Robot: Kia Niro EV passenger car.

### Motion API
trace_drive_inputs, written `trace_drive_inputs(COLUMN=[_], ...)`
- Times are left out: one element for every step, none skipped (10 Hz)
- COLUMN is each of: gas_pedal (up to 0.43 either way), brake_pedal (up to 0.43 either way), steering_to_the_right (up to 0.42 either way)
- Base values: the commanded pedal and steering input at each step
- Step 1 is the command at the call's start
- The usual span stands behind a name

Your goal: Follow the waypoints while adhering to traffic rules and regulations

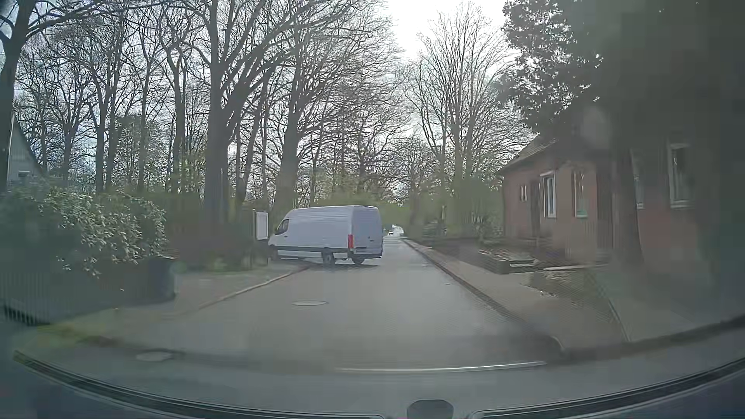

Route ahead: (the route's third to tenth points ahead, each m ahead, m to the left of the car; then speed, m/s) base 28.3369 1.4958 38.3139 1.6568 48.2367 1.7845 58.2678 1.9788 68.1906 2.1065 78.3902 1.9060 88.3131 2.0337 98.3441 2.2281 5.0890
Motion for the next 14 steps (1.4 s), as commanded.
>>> trace_drive_inputs(gas_pedal=[0.138, 0.150, 0.150, 0.169, 0.169, 0.169, 0.169, 0.169, 0.169, 0.169, 0.169, 0.169, 0.169, 0.169], brake_pedal=[0.000, 0.000, 0.000, 0.000, 0.000, 0.000, 0.000, 0.000, 0.000, 0.000, 0.000, 0.000, 0.000, 0.000], steering_to_the_right=[0.006, 0.006, 0.006, 0.006, 0.006, 0.006, 0.006, 0.006, 0.006, 0.006, 0.006, 0.005, 0.005, 0.004])
